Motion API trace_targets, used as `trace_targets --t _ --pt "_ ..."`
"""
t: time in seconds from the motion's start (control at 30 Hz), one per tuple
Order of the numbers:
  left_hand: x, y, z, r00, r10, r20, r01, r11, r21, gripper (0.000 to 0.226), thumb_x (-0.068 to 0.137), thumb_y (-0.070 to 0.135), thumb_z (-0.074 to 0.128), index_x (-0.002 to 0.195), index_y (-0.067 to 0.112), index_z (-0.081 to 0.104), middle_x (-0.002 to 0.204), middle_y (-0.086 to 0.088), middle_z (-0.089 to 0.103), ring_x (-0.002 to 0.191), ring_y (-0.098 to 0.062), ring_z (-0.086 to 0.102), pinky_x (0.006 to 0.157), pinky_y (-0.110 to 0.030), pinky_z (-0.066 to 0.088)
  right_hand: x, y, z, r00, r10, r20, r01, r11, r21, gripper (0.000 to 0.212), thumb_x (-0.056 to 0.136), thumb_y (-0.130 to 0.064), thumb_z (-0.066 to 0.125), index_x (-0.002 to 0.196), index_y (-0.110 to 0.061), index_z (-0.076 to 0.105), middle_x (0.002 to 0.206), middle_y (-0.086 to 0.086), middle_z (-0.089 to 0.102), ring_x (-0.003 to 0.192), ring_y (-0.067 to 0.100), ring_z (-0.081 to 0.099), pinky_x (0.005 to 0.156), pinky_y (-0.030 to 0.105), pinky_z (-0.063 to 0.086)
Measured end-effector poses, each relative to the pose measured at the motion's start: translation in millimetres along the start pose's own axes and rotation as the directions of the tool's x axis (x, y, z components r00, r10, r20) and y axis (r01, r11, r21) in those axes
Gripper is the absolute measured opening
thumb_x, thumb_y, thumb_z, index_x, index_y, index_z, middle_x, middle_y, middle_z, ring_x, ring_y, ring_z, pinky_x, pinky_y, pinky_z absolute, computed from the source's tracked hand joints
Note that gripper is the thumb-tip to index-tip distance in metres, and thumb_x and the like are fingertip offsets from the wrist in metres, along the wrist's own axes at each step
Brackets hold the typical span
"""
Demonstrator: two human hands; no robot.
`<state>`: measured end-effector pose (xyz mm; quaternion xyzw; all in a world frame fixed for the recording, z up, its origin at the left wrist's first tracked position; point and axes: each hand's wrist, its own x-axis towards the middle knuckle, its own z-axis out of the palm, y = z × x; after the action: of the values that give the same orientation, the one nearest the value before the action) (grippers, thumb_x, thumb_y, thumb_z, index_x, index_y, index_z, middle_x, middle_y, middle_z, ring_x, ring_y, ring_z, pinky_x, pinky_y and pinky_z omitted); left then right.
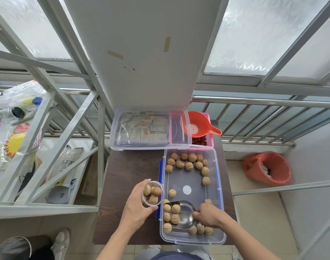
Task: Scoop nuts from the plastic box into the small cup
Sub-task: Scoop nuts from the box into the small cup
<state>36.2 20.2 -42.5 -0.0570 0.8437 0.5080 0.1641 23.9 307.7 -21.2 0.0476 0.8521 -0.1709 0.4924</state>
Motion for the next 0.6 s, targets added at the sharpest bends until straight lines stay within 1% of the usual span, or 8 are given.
trace_targets --t 0.1,0.17,0.23,0.33,0.37,0.43,0.53,0.6 --pt "-1.2 0.8 0.4 1.0 -0.01 -0.004 0.01 1.0 -0.007 0.095 0.073 0.012 0.096 0.152 0.037 0.049 0.145 0.029 0.051 0.13 0.024 0.042 0.099 0.009 0.031 -6.5 -1.3 -13.0 0.999 0.038 0.013 -0.038 0.999 0.038 0.033 0.095 -0.038 0.046 0.068 -0.022 0.057 0.067 0.001 0.061 0.059 0.014 0.053 0.059 0.03 0.046" --pt "-2.0 0.6 0.6 1.0 -0.007 -0.007 0.007 1.0 -0.009 0.095 0.073 0.012 0.096 0.151 0.038 0.049 0.145 0.029 0.05 0.13 0.024 0.042 0.099 0.009 0.032 -8.1 3.8 -21.7 1.0 0.018 -0.004 -0.018 0.995 0.099 0.034 0.092 -0.035 0.048 0.065 -0.02 0.062 0.07 0.009 0.071 0.058 0.016 0.056 0.061 0.031 0.046" --pt "-2.4 0.6 0.3 1.0 0.002 -0.009 -0.002 1.0 -0.005 0.096 0.072 0.012 0.096 0.151 0.039 0.049 0.146 0.028 0.051 0.131 0.023 0.043 0.102 0.006 0.033 -10.5 12.8 -29.0 1.0 0.004 -0.021 -0.001 0.988 0.156 0.034 0.087 -0.032 0.049 0.061 -0.017 0.065 0.068 0.007 0.07 0.057 0.015 0.057 0.062 0.03 0.046" --pt "-1.6 1.1 0.1 1.0 0.009 -0.014 -0.009 1.0 0.006 0.097 0.072 0.015 0.097 0.151 0.04 0.048 0.148 0.024 0.052 0.135 0.01 0.048 0.114 -0.012 0.036 -18.1 23.0 -39.8 0.999 0.012 -0.051 0.0 0.973 0.229 0.032 0.086 -0.031 0.052 0.062 -0.017 0.066 0.061 -0.001 0.066 0.053 0.012 0.056 0.059 0.027 0.046" --pt "-1.3 2.0 0.3 1.0 0.01 -0.016 -0.01 1.0 0.009 0.096 0.072 0.015 0.097 0.151 0.039 0.048 0.148 0.023 0.052 0.136 0.005 0.049 0.115 -0.015 0.036 -22.2 24.6 -43.7 0.998 0.01 -0.067 0.006 0.971 0.241 0.032 0.087 -0.03 0.053 0.062 -0.017 0.066 0.06 -0.002 0.066 0.051 0.011 0.055 0.057 0.026 0.046" --pt "-0.4 4.6 0.4 1.0 0.015 -0.016 -0.015 1.0 0.008 0.095 0.072 0.013 0.097 0.151 0.037 0.049 0.149 0.02 0.053 0.137 0.0 0.049 0.114 -0.014 0.035 -29.7 26.9 -51.4 0.995 0.004 -0.098 0.02 0.969 0.247 0.031 0.088 -0.03 0.053 0.064 -0.017 0.067 0.061 -0.001 0.065 0.052 0.011 0.054 0.057 0.025 0.045" --pt "1.2 7.6 0.0 0.999 0.033 -0.017 -0.033 0.999 0.018 0.094 0.073 0.012 0.096 0.151 0.036 0.049 0.148 0.02 0.053 0.137 0.002 0.05 0.112 -0.01 0.034 -43.0 24.1 -63.5 0.992 -0.004 -0.13 0.034 0.973 0.229 0.031 0.088 -0.03 0.052 0.067 -0.015 0.068 0.061 -0.001 0.063 0.053 0.012 0.053 0.059 0.027 0.044" --pt "3.1 8.7 -0.6 0.998 0.056 -0.02 -0.056 0.998 0.028 0.094 0.072 0.012 0.096 0.149 0.04 0.049 0.147 0.023 0.053 0.135 0.01 0.048 0.113 -0.011 0.035 -51.8 16.7 -71.1 0.987 -0.016 -0.158 0.046 0.981 0.187 0.035 0.088 -0.031 0.051 0.068 -0.009 0.068 0.062 0.0 0.064 0.055 0.012 0.054 0.06 0.029 0.044"
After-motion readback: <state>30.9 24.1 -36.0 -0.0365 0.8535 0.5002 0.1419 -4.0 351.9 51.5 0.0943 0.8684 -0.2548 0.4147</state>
